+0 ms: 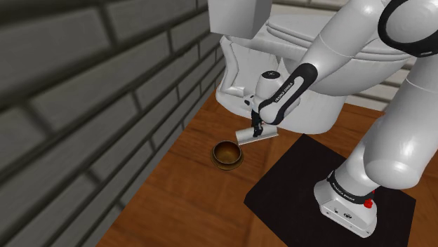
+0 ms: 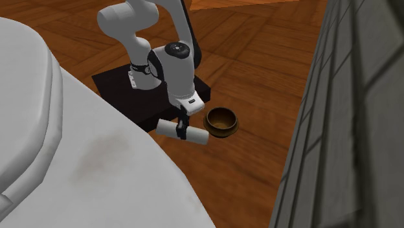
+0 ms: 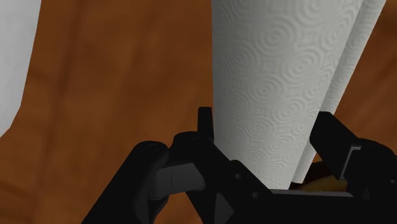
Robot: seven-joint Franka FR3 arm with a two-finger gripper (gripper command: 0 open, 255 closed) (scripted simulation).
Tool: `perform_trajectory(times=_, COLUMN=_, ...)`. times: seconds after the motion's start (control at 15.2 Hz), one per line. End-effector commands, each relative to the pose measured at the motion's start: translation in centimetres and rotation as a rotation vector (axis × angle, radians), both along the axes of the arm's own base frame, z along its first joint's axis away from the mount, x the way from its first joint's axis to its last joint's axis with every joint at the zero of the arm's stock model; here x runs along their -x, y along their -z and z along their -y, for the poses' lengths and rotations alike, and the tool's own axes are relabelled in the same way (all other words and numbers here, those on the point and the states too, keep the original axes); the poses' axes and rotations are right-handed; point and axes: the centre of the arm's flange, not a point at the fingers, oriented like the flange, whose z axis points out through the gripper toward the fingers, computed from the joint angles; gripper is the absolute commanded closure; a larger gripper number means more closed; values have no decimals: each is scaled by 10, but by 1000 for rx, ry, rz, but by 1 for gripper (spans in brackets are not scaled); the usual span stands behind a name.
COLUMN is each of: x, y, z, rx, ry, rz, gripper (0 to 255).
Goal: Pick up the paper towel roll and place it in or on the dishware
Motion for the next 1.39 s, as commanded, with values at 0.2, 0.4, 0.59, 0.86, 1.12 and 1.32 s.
perform_trajectory(times=0.2, x=0, y=-28, z=0, rx=0, ry=0, rz=0, gripper=255)
perform_trajectory(times=0.4, x=0, y=-44, z=0, rx=0, ry=0, rz=0, gripper=255)
perform_trajectory(times=0.59, x=0, y=-60, z=0, rx=0, ry=0, rz=0, gripper=255)
perform_trajectory(times=0.86, x=0, y=-81, z=0, rx=0, ry=0, rz=0, gripper=255)
perform_trajectory(times=1.12, x=-3, y=-90, z=-26, rx=0, ry=0, rz=0, gripper=255)
perform_trajectory(times=1.32, x=-6, y=-92, z=-65, rx=0, ry=0, rz=0, gripper=255)
